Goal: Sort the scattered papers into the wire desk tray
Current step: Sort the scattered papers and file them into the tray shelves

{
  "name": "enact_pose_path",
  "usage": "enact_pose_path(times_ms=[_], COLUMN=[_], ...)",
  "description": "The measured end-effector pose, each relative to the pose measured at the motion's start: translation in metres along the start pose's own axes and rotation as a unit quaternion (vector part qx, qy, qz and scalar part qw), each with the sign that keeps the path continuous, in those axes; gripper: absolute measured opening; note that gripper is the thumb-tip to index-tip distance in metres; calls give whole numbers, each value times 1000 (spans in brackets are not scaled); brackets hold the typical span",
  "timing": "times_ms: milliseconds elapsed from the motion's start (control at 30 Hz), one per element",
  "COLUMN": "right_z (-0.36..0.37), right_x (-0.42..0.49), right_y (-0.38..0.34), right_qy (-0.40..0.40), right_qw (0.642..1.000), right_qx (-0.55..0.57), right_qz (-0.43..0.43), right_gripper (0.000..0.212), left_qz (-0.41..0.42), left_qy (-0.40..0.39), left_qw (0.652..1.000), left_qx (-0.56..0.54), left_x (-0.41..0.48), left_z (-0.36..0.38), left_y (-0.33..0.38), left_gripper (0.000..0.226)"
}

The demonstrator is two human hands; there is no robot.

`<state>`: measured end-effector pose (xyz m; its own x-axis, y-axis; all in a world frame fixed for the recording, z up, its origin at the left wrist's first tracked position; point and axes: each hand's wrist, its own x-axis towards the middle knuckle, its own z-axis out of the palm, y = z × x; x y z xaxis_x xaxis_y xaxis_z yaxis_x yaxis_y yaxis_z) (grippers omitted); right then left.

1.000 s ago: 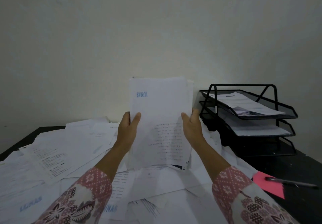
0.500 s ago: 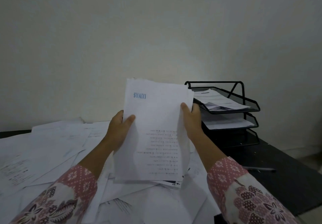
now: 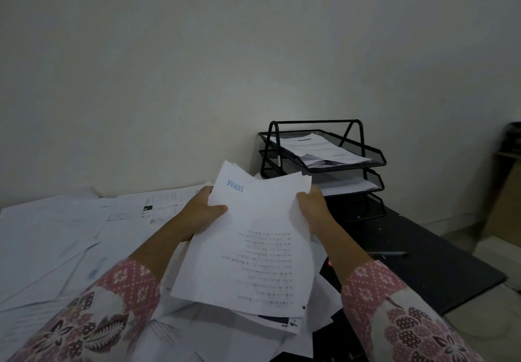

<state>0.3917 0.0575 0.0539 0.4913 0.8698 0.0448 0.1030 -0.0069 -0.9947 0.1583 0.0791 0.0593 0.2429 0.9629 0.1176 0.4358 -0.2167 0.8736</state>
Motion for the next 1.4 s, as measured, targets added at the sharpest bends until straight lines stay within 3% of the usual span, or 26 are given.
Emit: enact_pose_path(times_ms=[167,233,367,467,500,533,567,600,633,667,700,900,1167,1333,1400], right_z=[-15,-22,-43,-61,-69,-76,-84,-90,-96,-100,-105,-127,-150,-157,-159], right_x=[-2,1,10,13,12,14,15,16,20,22,21,14,16,17,17], right_y=[36,49,62,54,53,55,53,51,46,43,44,41,48,47,45], right_qy=[-25,-17,43,102,94,77,74,93,127,162,176,135,66,84,114], right_qw=[995,995,992,985,981,948,925,946,975,976,975,978,976,975,978], right_qx=[-5,-23,11,-9,-102,-294,-363,-299,-140,-6,17,-19,-112,-125,-69], right_qz=[93,100,116,139,139,94,81,85,119,142,134,160,174,162,162], right_gripper=[36,27,19,33,34,35,35,35,35,36,36,44,43,45,32], left_qz=[-33,-33,-67,-92,-97,-103,-108,-113,-115,-115,-112,-90,-92,-126,-134], left_qy=[-78,-90,-119,-161,-181,-201,-223,-245,-264,-278,-285,-227,-118,-51,-37], left_qw=[996,995,989,981,978,974,968,962,957,954,952,969,987,981,977], left_qx=[26,12,-53,-50,-40,-31,-28,-27,-22,-10,3,-21,-65,-139,-164], left_x=[1,1,1,2,1,1,0,0,-1,-1,-2,1,12,14,16], left_z=[13,22,40,51,53,55,57,59,62,65,69,100,146,172,179], left_y=[-5,-4,0,3,3,3,4,3,2,2,2,15,27,31,35], left_gripper=[47,46,48,48,47,46,46,49,52,55,57,45,49,55,53])
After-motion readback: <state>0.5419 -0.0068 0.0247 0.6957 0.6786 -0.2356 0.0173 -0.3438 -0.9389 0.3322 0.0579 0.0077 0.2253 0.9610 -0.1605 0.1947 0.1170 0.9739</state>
